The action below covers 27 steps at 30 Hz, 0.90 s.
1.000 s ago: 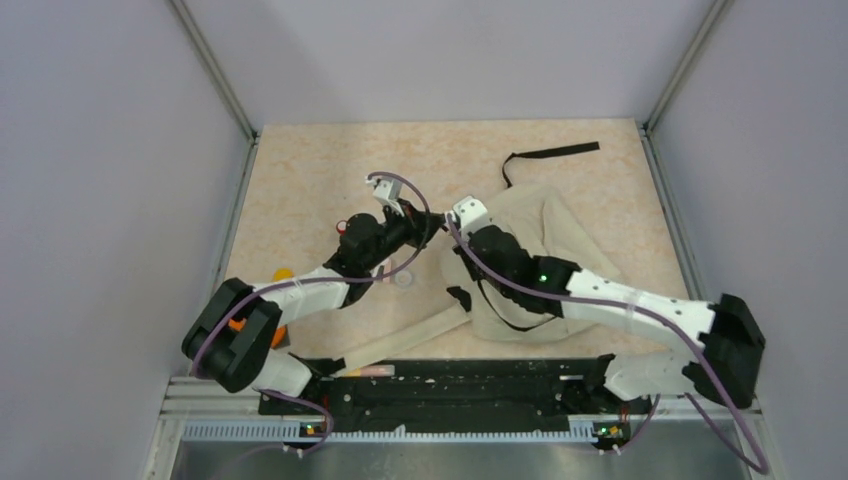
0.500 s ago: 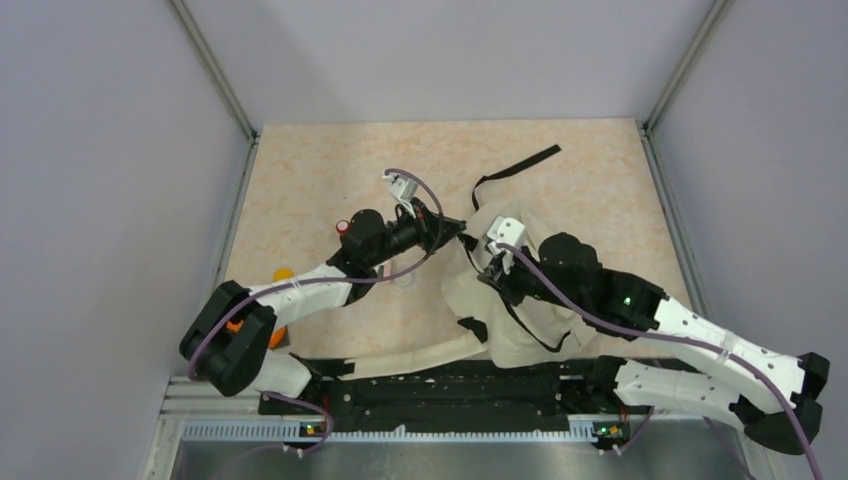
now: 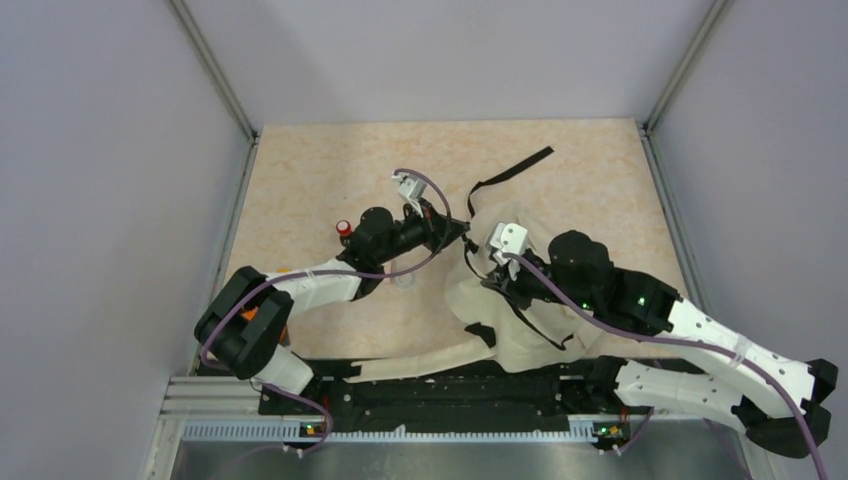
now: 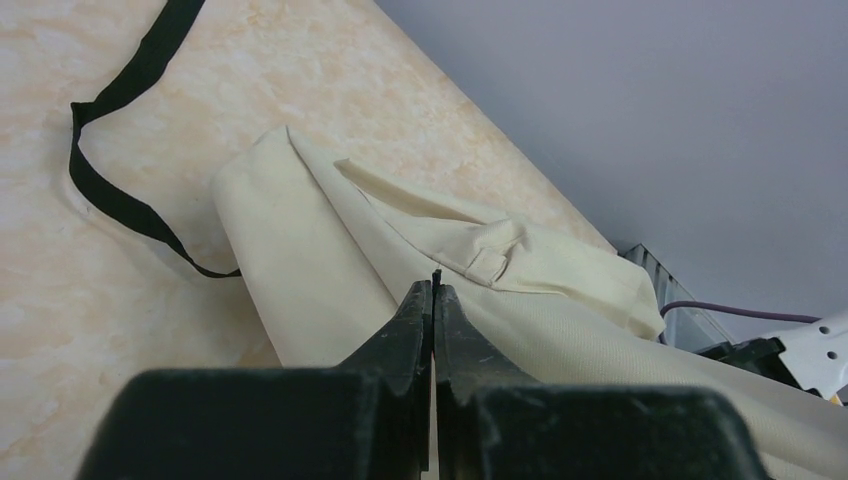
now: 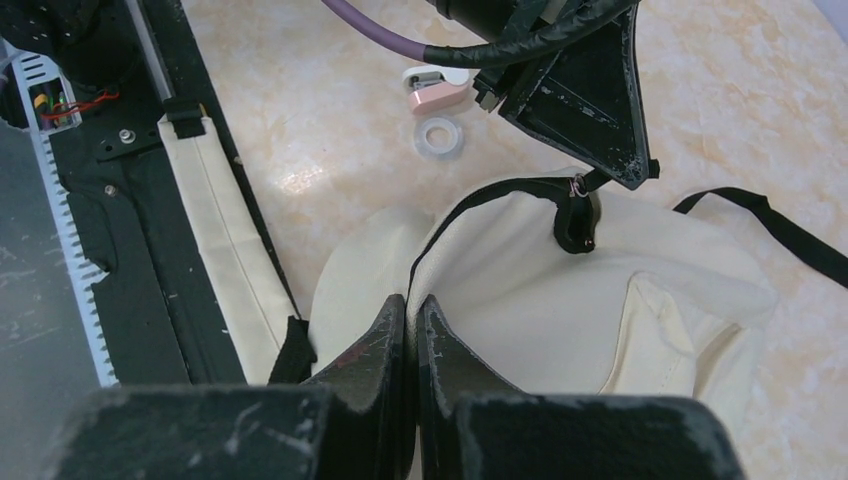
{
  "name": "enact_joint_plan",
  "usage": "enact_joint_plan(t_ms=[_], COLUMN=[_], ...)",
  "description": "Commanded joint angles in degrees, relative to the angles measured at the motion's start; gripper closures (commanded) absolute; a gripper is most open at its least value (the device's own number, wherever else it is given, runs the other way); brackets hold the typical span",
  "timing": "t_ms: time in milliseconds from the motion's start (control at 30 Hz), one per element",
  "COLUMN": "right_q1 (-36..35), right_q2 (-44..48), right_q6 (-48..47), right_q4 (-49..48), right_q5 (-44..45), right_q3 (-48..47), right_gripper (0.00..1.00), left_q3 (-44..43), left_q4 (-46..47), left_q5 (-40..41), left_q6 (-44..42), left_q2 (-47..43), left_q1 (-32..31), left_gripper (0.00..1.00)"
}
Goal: Pack the student bag
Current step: Zip the student bag at the center of the board.
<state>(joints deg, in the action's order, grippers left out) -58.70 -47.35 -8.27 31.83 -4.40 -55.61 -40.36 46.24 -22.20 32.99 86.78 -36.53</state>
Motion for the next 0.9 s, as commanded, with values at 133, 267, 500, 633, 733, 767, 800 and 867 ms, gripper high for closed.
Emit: enact_joint_plan(t_ms=[133, 267, 500, 633, 733, 767, 800, 867], right_q1=[-1.6, -1.5, -1.5, -1.5, -1.5, -1.5, -1.5, -1.5], right_q2=[8.1, 8.5, 7.9, 7.7, 6.8, 6.3, 5.8, 4.6], right_q6=[1.9, 1.9, 2.2, 2.6, 2.6, 2.6, 3.0, 4.6], right_q4=[-18.7, -19.9, -20.1, -20.2, -19.8, -19.6, -19.6, -18.9], right_q5=[-15.6, -16.9, -17.7, -15.9, -11.6, -9.6, -7.1, -0.2], right_q3=[-8.4, -8.4, -8.1, -6.7, -5.0, -4.3, -3.5, -2.4], right_gripper=[1.0, 1.0, 1.0, 1.0, 1.0, 1.0, 1.0, 1.0], left_q3=[-0.9, -1.6, -6.8, -5.7, -3.8, -3.4, -3.0, -2.3], left_q4=[-0.6, 2.2, 3.2, 3.4, 1.9, 0.9, -0.5, -4.0], left_q5=[14.5, 13.5, 12.7, 14.3, 15.2, 15.7, 15.9, 16.4], left_q6=[-6.6, -6.5, -8.1, -8.8, -10.7, -11.5, -12.5, -14.4], left_q2=[8.0, 11.4, 17.2, 15.0, 10.5, 8.7, 6.8, 2.9], left_q1=[5.1, 5.6, 5.6, 5.8, 5.7, 5.6, 5.6, 5.6], left_gripper=[1.0, 1.0, 1.0, 1.0, 1.0, 0.95, 0.88, 0.73])
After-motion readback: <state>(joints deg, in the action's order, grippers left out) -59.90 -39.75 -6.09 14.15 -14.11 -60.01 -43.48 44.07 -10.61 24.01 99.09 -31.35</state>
